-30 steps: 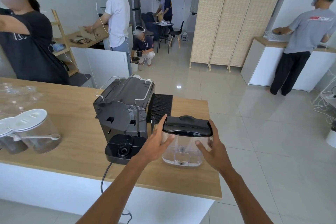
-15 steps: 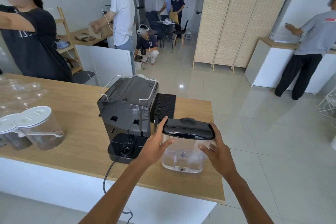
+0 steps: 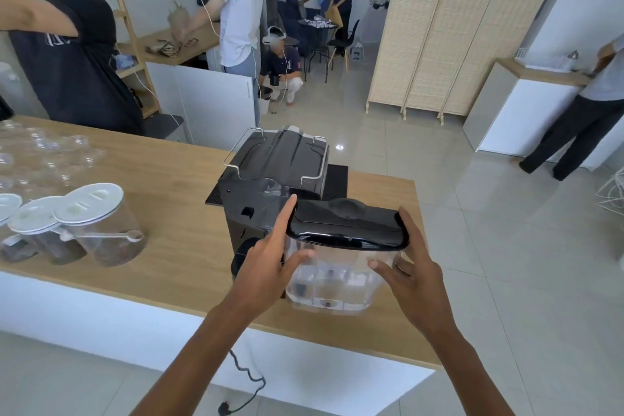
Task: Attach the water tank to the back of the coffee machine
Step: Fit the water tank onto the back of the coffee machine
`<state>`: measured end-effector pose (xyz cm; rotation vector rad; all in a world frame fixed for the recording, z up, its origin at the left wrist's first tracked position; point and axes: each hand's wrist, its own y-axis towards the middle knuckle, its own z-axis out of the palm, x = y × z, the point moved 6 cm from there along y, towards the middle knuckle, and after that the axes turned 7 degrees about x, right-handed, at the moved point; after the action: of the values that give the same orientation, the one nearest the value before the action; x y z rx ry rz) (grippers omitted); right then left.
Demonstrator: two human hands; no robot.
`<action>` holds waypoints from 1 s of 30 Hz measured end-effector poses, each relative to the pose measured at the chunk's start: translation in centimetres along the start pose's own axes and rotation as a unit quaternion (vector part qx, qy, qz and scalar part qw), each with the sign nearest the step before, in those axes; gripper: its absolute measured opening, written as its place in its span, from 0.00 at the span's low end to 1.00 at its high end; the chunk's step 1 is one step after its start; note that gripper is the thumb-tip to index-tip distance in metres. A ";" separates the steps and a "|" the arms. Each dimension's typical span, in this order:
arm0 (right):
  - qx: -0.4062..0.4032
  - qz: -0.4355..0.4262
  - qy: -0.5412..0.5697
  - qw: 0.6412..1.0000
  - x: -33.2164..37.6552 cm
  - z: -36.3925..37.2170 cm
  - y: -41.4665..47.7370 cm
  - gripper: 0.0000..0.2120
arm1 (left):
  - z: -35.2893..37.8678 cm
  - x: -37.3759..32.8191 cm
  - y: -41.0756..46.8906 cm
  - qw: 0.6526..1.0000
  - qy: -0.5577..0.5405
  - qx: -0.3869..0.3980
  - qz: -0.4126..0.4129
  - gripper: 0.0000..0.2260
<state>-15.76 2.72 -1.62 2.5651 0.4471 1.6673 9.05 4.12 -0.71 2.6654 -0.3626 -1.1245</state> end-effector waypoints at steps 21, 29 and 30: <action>-0.053 0.002 -0.007 0.999 4.9 13.5 4.4 0.44 | -8.4 10.5 1.2 0.996 -0.090 0.014 0.005 0.42; -0.064 0.003 -0.017 0.998 4.5 14.8 5.6 0.43 | -7.5 12.7 1.9 0.993 -0.116 0.022 -0.004 0.40; -0.063 0.001 -0.021 0.998 4.4 14.9 5.7 0.43 | -7.6 12.8 2.0 0.993 -0.117 0.023 -0.007 0.40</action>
<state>0.58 0.18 -2.80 2.5059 0.3262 1.5850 22.89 -0.89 -3.54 2.5828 -0.4143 -1.4537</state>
